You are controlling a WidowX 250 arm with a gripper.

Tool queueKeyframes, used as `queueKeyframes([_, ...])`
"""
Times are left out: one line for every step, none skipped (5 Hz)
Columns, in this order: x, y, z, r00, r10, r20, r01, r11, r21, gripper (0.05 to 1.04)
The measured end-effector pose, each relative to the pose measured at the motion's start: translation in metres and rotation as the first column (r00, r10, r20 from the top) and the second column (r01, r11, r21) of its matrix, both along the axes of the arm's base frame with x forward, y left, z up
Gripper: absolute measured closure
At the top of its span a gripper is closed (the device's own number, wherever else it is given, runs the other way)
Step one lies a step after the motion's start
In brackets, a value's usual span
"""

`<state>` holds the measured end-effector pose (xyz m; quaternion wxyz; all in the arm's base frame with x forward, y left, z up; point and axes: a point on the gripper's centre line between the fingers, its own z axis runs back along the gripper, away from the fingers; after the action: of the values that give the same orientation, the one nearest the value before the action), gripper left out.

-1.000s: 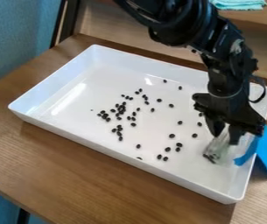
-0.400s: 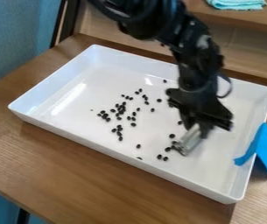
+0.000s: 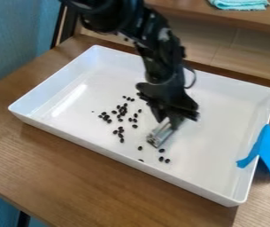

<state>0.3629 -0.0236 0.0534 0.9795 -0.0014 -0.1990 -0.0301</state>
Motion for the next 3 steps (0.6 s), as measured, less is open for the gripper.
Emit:
queueKeyframes([-0.002, 0.022, -0.002, 1.000, -0.003, 0.014, 0.002, 1.000, 0.018, 0.764])
queueKeyframes([-0.004, 0.044, -0.003, 0.999, -0.024, 0.023, 0.023, 1.000, 0.020, 0.764])
queueKeyframes([-0.006, 0.075, -0.003, 0.999, -0.029, 0.031, 0.028, 0.999, 0.024, 0.764])
